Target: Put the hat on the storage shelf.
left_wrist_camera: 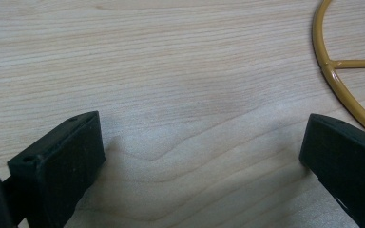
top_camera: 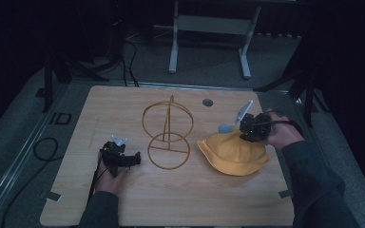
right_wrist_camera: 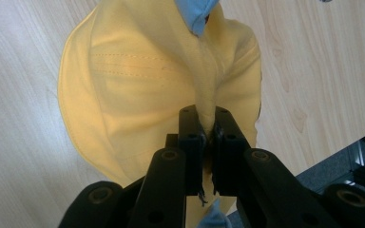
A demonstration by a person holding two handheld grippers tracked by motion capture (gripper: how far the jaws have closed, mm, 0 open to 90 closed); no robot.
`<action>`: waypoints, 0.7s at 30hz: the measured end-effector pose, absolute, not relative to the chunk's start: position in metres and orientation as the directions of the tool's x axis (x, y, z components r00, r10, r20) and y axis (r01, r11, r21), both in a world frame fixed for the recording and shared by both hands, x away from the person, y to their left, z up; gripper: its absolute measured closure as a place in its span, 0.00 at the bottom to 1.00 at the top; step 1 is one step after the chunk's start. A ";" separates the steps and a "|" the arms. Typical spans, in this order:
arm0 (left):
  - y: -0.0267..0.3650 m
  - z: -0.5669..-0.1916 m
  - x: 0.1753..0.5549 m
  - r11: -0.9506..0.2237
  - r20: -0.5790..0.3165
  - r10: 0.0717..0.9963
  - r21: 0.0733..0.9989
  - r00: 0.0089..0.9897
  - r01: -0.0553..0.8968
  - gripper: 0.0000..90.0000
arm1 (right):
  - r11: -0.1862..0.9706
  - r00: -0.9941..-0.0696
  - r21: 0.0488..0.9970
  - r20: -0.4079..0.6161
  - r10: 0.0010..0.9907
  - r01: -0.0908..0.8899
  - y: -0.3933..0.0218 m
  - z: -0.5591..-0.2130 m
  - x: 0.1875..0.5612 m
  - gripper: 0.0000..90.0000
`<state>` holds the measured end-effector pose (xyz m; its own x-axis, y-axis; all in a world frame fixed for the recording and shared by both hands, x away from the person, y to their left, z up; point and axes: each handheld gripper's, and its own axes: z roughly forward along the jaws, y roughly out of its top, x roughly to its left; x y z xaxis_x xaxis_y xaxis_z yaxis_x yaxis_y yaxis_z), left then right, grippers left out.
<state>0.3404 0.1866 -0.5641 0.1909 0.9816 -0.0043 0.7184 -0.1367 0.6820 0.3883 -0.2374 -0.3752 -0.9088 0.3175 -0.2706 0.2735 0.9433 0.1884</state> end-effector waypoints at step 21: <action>0.187 -0.564 0.340 -0.136 -0.005 0.982 0.682 0.190 0.718 0.01 | 0.942 -0.911 0.221 -0.274 0.308 0.252 -0.238 -0.342 0.386 0.94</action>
